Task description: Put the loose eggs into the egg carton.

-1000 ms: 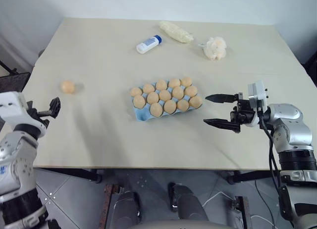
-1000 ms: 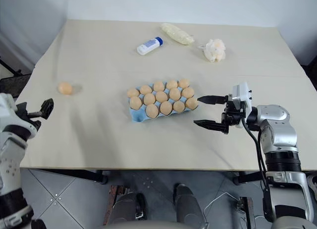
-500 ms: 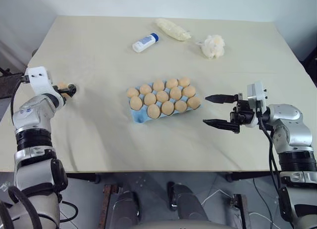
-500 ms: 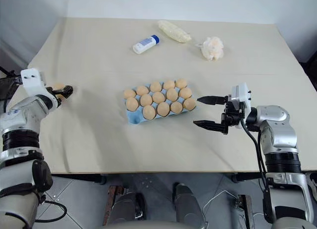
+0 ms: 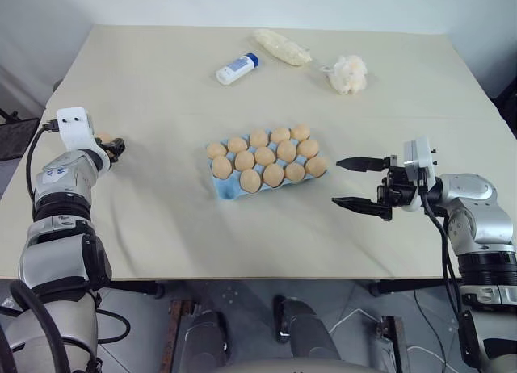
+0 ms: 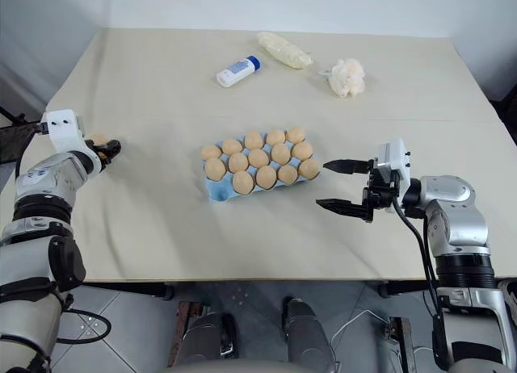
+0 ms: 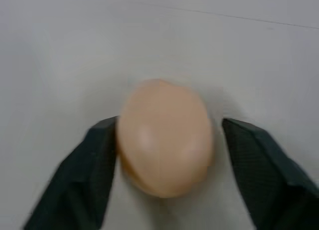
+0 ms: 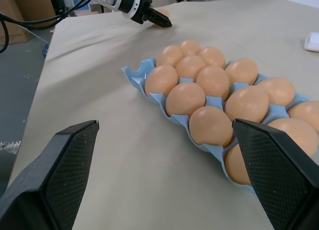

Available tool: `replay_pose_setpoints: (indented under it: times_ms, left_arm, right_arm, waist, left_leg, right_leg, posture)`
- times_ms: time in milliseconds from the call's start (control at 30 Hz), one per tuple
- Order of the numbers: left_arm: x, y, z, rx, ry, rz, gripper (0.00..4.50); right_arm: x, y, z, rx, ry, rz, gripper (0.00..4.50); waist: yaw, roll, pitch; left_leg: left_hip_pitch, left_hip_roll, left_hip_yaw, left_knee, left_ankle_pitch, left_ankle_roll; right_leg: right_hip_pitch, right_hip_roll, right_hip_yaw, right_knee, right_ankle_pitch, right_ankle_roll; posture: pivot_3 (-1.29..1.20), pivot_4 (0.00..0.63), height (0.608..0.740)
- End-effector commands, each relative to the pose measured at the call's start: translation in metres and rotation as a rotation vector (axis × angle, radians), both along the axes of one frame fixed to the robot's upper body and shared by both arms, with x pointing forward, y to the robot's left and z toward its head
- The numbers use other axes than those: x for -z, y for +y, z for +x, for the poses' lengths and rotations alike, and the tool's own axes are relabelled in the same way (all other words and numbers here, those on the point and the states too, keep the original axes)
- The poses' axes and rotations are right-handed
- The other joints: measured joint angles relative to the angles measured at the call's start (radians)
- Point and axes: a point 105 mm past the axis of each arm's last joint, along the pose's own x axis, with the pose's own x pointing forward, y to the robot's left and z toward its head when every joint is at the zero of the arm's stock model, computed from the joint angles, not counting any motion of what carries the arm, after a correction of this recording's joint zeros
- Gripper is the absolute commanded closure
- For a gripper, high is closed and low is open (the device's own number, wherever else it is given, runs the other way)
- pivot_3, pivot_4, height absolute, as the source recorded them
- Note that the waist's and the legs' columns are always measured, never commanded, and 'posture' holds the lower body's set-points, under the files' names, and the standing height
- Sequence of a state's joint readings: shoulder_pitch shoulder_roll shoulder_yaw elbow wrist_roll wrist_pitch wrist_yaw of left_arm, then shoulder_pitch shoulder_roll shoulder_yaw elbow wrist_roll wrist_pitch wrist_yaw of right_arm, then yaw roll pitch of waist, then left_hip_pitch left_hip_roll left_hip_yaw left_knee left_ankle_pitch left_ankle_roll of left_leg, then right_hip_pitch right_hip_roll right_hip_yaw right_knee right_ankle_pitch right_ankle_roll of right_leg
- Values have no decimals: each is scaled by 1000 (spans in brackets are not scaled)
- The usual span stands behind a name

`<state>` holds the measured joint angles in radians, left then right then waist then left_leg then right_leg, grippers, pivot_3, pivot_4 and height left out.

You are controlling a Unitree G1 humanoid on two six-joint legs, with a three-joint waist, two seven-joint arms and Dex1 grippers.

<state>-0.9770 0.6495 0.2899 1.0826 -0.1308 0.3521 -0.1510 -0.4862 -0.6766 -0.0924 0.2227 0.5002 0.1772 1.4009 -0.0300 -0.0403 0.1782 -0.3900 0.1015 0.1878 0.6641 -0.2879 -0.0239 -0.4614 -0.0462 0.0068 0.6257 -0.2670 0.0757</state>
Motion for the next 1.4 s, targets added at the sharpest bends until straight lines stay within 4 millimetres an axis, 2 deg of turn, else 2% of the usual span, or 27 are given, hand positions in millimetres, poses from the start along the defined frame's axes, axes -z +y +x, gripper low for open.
replay_pose_setpoints:
  times_ms: [33, 100, 167, 267, 300, 367, 500, 667, 767, 900, 1100, 1367, 1400]
  left_arm:
    - [-21, 4, 3, -5, -60, 33, 2565]
    - [-21, 3, 4, -3, -61, 32, 2810]
    - [-30, -8, 8, 56, -110, 42, 2851]
    - [-47, -38, 13, 206, -212, 75, 2888]
    - [-54, -54, 13, 287, -260, 81, 2888]
    - [-63, -91, 6, 460, -348, 87, 2888]
    - [-70, -142, -14, 696, -427, 21, 2888]
    - [-66, -181, -38, 942, -399, -5, 2888]
    - [-57, -195, -54, 1074, -336, -10, 2888]
    - [-44, -203, -68, 1192, -242, 9, 2888]
    - [-30, -211, -74, 1284, -121, 35, 2888]
    - [-13, -218, -82, 1348, -44, 38, 2888]
    - [-12, -218, -82, 1347, -33, 46, 2543]
  right_arm:
    - [-13, -7, -3, 17, -48, 7, 0]
    - [-12, -7, -3, 19, -49, 6, 0]
    - [-12, -7, -3, 21, -50, 5, 0]
    - [-12, -9, -4, 25, -50, 3, 0]
    - [-13, -9, -4, 28, -57, 7, 0]
    - [-14, -10, -6, 29, -64, 11, 0]
    - [-18, -10, -11, 21, -91, 45, 0]
    - [-20, -8, -22, -20, -120, 87, 0]
    - [-20, -6, -25, -28, -126, 96, 0]
    - [-17, -4, -23, -12, -132, 96, 0]
    - [-7, -6, -23, 49, -112, 95, 0]
    - [-5, -7, -24, 75, -107, 92, 0]
    - [-5, -7, -24, 78, -107, 91, 0]
  waist:
    - [0, 0, 0]
    - [0, 0, 0]
    - [0, 0, 0]
    - [3, 0, 0]
    - [4, 0, 0]
    - [4, 0, 0]
    - [4, 0, 0]
    - [-2, 0, 0]
    - [-3, 0, 0]
    - [-1, 0, 0]
    - [1, 0, 0]
    - [-1, 0, 0]
    - [-1, 0, 0]
  left_leg:
    - [0, 0, 0, 0, 0, 0]
    - [0, 0, 0, 0, 0, 0]
    - [0, 0, 1, 0, 0, 0]
    - [0, 0, 1, 0, 0, 0]
    - [0, 0, 1, 0, 0, 0]
    - [0, 0, 1, 0, 0, 0]
    - [0, 0, 2, 1, 0, -1]
    - [1, 1, 2, 2, 1, -1]
    - [3, 1, 2, 2, 2, -1]
    - [3, 0, 2, 2, 3, 0]
    - [3, 0, 1, 2, 3, 0]
    - [2, 0, 0, 2, 2, 1]
    - [2, 0, 0, 2, 3, 1]
  right_leg:
    - [0, 0, 0, 0, 0, 0]
    - [0, 0, 0, 0, 0, 0]
    - [0, 0, 0, 0, 0, 0]
    - [0, 0, 0, 0, 0, 0]
    - [0, 0, 0, 0, 0, 0]
    - [0, 0, 0, 0, 0, 0]
    - [0, 0, 0, 0, 0, 0]
    - [0, 1, 1, 2, 0, 0]
    - [1, 1, 2, 3, 0, 0]
    - [2, 0, 2, 3, 1, 0]
    - [1, 0, 2, 3, 1, -1]
    - [1, 0, 2, 3, 1, -1]
    - [1, 0, 2, 3, 1, -1]
  posture:
    - [0, 150, 740]
    - [0, 150, 740]
    - [0, 150, 740]
    - [0, 150, 740]
    - [0, 150, 740]
    - [0, 150, 740]
    - [0, 150, 740]
    - [0, 150, 740]
    - [0, 150, 740]
    - [0, 150, 740]
    - [0, 150, 740]
    - [0, 150, 740]
    - [0, 150, 740]
